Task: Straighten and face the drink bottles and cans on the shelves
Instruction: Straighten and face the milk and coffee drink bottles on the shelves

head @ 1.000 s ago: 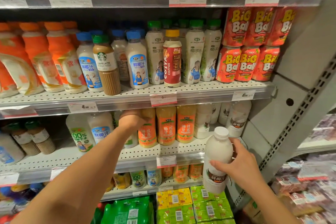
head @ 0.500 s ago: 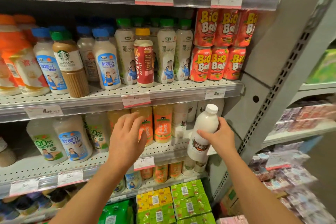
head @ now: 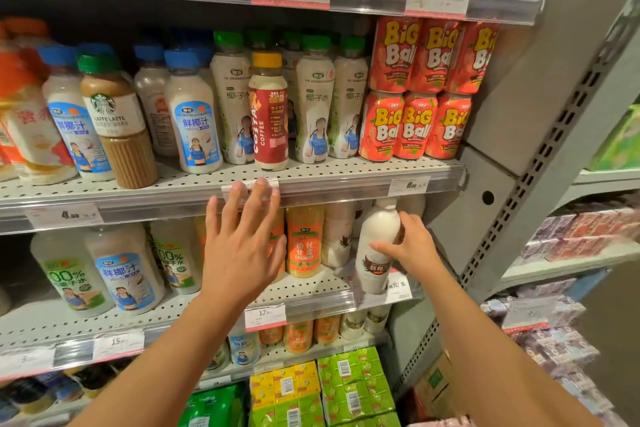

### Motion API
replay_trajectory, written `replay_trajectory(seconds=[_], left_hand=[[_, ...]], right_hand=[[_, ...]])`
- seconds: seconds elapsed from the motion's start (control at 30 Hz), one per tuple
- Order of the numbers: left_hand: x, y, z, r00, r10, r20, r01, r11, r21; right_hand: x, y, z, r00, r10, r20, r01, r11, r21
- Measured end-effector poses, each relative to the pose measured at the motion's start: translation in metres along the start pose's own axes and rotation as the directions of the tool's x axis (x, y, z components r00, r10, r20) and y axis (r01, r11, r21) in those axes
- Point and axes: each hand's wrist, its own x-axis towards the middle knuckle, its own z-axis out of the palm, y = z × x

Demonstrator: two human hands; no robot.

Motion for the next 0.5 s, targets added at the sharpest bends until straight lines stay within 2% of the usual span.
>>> replay_trajectory(seconds=[0.13, 0.27, 0.33, 0.5], left_hand=[[0.001, -0.004, -0.001, 0.999, 0.014, -0.036, -0.014, 1.0, -0.003], [0.003, -0.001, -0.002, 0.999, 0.009, -0.052, -0.009, 1.0, -0.011], [0.003, -0.001, -0.002, 0.998, 0.009, -0.057, -0.009, 1.0, -0.011], [0.003, -0.001, 0.0, 0.998, 0.005, -0.057, -0.006, 1.0, -0.006]], right_hand=[[-0.002, 0.001, 0.004, 0.995, 0.008, -0.102, -0.012, 0.999, -0.033], [0.004, 0.001, 0.009, 0.99, -0.03, -0.141, 0.013, 0.993, -0.12], [0.005, -0.001, 0.012, 0.986, -0.007, -0.168, -0.019, 0.989, -0.15], [0.0, -0.002, 0.028, 0.959, 0.084, -0.272, -0.114, 0.989, -0.097]])
